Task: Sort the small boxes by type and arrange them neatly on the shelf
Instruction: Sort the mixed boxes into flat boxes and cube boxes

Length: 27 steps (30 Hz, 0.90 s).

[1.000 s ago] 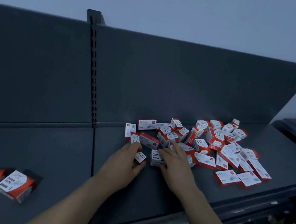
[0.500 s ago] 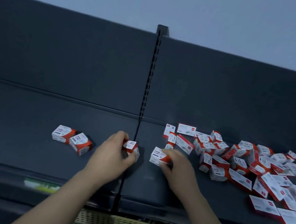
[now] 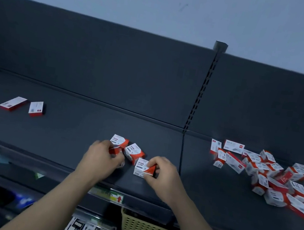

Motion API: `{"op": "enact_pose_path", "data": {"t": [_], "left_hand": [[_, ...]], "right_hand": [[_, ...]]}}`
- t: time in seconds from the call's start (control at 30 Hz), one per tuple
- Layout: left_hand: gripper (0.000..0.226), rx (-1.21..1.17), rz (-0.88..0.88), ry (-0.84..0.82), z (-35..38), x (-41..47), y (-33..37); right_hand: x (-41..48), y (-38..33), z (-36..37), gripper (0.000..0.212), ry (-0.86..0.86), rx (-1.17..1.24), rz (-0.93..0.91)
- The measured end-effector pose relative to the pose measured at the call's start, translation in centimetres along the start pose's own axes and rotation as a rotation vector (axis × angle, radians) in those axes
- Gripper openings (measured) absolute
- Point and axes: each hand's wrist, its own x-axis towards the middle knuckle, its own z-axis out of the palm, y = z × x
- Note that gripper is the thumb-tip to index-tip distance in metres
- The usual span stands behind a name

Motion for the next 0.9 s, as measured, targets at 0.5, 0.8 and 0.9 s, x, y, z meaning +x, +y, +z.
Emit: {"op": "enact_pose_path", "data": {"t": [0.5, 0.8, 0.9], "left_hand": [[0.026, 0.179, 0.322, 0.058, 0.0, 4.7, 0.0], [0.032, 0.156, 0.570, -0.060, 4.4, 3.2, 8.7], [0.035, 0.125, 0.622, -0.131, 6.9, 2.4, 11.9]], "right_hand": [[2.2, -1.5, 0.4, 0.042, 0.157, -0.214, 0.055], [-3.5, 4.0, -8.6, 0.043, 0.353, -0.390, 0.262], [-5.3, 6.5, -11.8, 0.044, 0.393, -0.420, 0.328]]}}
